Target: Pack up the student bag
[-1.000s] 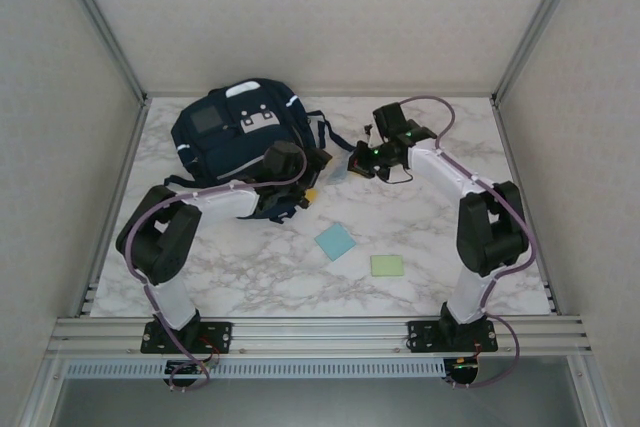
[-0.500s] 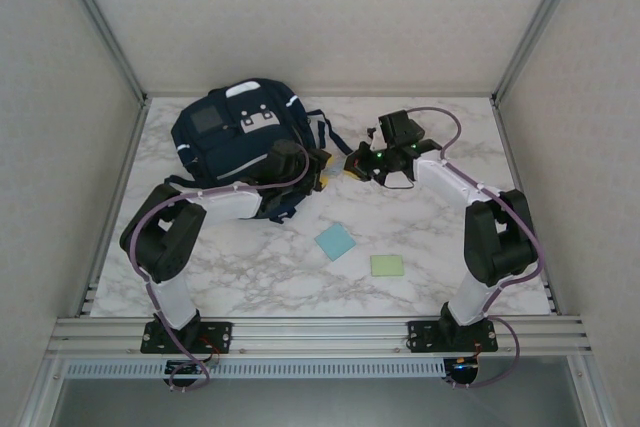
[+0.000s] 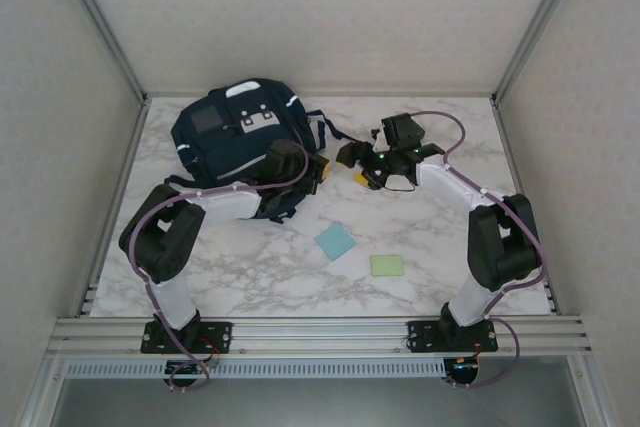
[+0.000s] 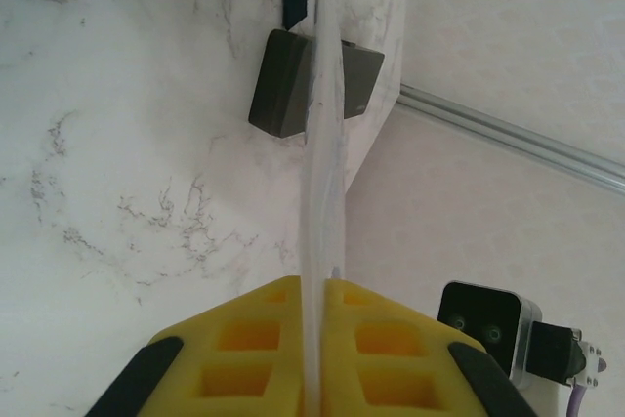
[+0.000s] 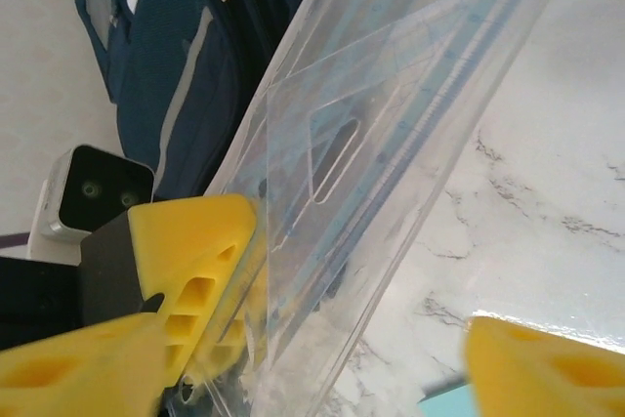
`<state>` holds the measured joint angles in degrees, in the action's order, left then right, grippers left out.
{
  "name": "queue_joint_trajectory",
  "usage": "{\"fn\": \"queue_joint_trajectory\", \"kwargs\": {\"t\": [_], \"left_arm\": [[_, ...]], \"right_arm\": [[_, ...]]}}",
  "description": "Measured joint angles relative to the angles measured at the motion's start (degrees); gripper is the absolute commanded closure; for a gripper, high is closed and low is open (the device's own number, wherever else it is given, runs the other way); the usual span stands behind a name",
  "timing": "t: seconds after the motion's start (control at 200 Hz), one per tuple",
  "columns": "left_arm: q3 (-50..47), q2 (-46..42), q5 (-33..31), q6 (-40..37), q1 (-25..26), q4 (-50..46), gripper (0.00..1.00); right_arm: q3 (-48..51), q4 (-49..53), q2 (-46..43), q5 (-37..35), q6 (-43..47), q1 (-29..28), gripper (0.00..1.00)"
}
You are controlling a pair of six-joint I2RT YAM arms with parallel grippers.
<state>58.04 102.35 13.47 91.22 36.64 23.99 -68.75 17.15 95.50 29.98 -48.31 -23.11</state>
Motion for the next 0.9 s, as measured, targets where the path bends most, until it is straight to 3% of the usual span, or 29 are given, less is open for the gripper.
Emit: {"fn": "queue_joint_trajectory", "kwargs": {"t": [0.215,0.295,0.385,0.501,0.566,0.611,0.656,0.686,0.811,0.901], "left_arm": [[-0.22,-2.01,-0.50,-1.22,0.04,1.53,1.00],[-0.79,-2.40,-1.36,-1.40,0.24,1.55,1.00],[-1.60,-2.64,-1.79,-1.40,0.74,1.55,1.00],[-3.08,-3.45,-1.75,-1.38,2.03,1.53,0.97],[-4.35,-4.26,-2.27,-0.98,2.49,1.51,0.82],[-5.25,-4.63,-2.14,-0.66,2.40,1.53,0.60],[-5.75,-5.07,-1.97,-1.14,2.47,1.33,0.31],[-5.97,-5.57,-1.49,-1.46,2.45,0.66,0.21],[-5.70,-9.38,0.81,-7.30,2.19,-6.62,0.14],[-0.17,-11.78,-0.20,-17.68,1.49,-20.22,0.13]], "right_arm": [[4.70,-7.65,0.37,0.74,-6.32,-0.02,0.06],[6.82,-12.68,1.29,1.36,-9.77,-0.02,0.16],[8.22,-17.70,2.03,1.14,-12.66,0.00,0.48],[8.26,-21.53,2.40,0.26,-14.75,-0.02,1.00],[7.80,-21.70,2.58,0.83,-15.67,0.02,1.00],[7.34,-22.12,2.60,1.44,-16.50,0.09,1.00],[7.02,-22.10,2.60,1.73,-16.48,-0.02,1.00],[6.82,-22.16,2.60,1.51,-16.37,-0.09,1.00],[6.71,-21.59,2.60,0.00,-15.02,0.96,1.00],[6.69,-19.41,2.56,-0.66,-12.85,2.16,1.00]]}}
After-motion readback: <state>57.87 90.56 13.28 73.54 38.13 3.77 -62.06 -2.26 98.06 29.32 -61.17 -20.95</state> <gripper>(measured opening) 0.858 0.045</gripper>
